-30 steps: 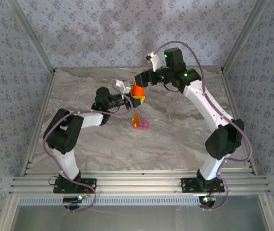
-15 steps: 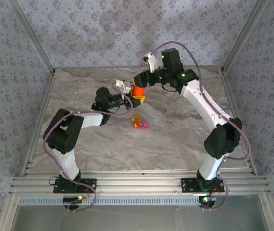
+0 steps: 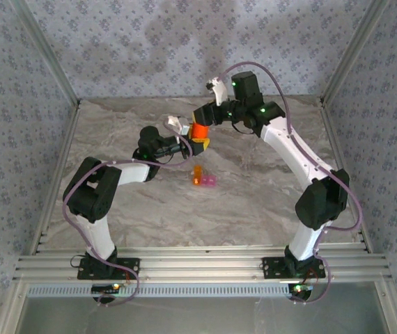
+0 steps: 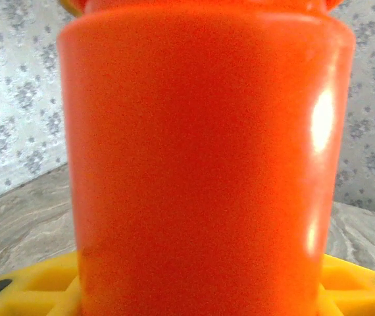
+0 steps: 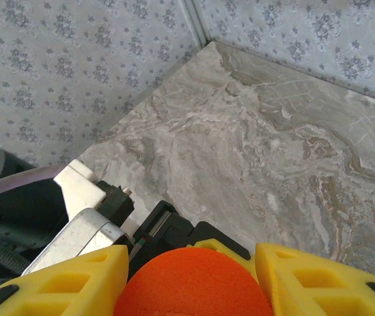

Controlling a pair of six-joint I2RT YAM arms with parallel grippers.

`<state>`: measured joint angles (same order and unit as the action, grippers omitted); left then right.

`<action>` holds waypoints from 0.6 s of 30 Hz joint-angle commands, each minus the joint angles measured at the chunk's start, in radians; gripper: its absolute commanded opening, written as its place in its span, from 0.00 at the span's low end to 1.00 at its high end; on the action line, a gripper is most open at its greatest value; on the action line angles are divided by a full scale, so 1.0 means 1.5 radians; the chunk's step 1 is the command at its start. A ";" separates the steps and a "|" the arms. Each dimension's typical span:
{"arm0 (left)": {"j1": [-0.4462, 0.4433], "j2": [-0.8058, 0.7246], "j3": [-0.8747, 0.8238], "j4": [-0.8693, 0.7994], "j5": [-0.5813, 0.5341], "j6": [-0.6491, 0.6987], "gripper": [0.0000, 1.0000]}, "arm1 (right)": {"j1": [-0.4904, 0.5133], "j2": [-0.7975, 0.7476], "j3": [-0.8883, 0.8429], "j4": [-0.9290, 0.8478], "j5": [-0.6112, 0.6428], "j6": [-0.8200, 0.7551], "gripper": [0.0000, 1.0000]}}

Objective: Sort the pills into containers

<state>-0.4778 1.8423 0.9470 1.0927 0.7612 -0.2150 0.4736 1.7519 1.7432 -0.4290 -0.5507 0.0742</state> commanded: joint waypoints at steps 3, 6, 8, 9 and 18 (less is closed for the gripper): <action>0.000 -0.037 -0.028 0.062 -0.091 0.040 0.00 | 0.026 -0.012 -0.087 0.037 0.092 0.076 0.38; -0.006 -0.049 -0.041 0.059 -0.121 0.065 0.00 | 0.051 -0.018 -0.133 0.078 0.163 0.127 0.38; -0.010 -0.054 -0.043 0.049 -0.129 0.081 0.00 | 0.068 -0.016 -0.145 0.085 0.205 0.146 0.38; -0.011 -0.055 -0.043 0.043 -0.130 0.085 0.00 | 0.075 -0.013 -0.150 0.089 0.218 0.155 0.38; -0.013 -0.053 -0.042 0.044 -0.123 0.085 0.00 | 0.081 -0.010 -0.167 0.114 0.222 0.191 0.39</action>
<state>-0.4862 1.8408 0.8551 1.0241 0.5831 -0.1070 0.5720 1.7279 1.5227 -0.1841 -0.2195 0.3252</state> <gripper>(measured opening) 0.528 0.491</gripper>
